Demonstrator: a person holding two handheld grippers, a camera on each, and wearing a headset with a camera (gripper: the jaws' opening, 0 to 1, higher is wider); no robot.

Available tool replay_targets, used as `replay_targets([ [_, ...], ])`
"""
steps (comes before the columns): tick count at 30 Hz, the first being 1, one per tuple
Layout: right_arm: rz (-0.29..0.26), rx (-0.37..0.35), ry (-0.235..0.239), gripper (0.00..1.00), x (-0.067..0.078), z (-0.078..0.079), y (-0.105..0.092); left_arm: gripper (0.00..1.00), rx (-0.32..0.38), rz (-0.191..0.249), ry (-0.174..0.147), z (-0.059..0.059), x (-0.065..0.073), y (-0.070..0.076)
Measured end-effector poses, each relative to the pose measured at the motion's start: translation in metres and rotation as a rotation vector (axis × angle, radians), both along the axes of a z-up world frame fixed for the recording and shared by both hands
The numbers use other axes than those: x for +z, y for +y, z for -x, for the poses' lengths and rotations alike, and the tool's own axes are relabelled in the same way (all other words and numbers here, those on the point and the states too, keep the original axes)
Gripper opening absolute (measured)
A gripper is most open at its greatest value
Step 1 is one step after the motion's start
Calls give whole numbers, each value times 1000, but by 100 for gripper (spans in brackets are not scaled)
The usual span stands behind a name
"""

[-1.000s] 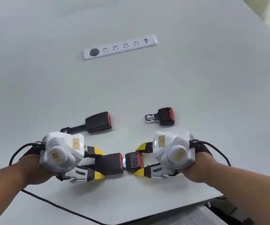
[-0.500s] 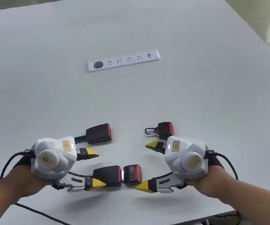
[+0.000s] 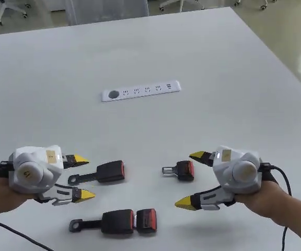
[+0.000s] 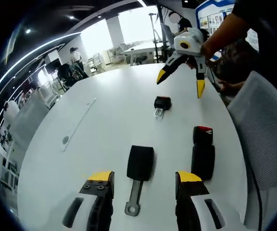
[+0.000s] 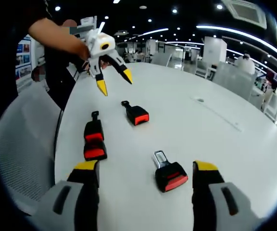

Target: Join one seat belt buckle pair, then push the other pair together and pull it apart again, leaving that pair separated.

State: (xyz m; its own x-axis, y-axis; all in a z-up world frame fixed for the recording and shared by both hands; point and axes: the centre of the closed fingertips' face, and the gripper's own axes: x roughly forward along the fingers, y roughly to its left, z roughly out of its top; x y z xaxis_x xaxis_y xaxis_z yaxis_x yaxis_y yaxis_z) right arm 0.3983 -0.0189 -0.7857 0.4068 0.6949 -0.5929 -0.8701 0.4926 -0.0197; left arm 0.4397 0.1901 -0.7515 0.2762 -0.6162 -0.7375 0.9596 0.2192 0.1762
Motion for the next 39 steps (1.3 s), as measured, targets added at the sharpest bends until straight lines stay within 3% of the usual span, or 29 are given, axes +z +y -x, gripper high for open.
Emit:
replay_targets([
  [2, -2, -10, 0, 79, -1, -5, -4, 54, 18, 26, -14, -11, 8, -3],
  [4, -12, -34, 38, 80, -5, -7, -8, 54, -4, 15, -29, -15, 7, -10],
  [10, 1, -42, 84, 81, -21, -16, -19, 58, -57, -50, 15, -18, -19, -22],
  [14, 2, 0, 70, 79, -30, -20, -17, 61, -54, -40, 65, -22, -36, -31],
  [17, 15, 11, 82, 76, -39, -23, -18, 62, -54, -59, 82, -25, -50, -33],
  [19, 10, 16, 96, 76, -42, -24, -17, 62, -37, -60, 119, -24, -61, -33],
  [25, 31, 50, 122, 72, -59, -27, -18, 61, -62, -114, 145, -21, -84, -31],
  [29, 23, 52, 131, 69, -62, -31, -19, 60, -39, -105, 170, -23, -91, -31],
  [33, 19, 65, 145, 63, -67, -29, -17, 55, -59, -131, 186, -22, -97, -29],
  [34, 25, 71, 130, 62, -66, -30, -17, 53, -62, -118, 201, -21, -96, -31],
  [39, 20, 93, 112, 56, -64, -33, -14, 56, -54, -108, 207, -28, -98, -31],
])
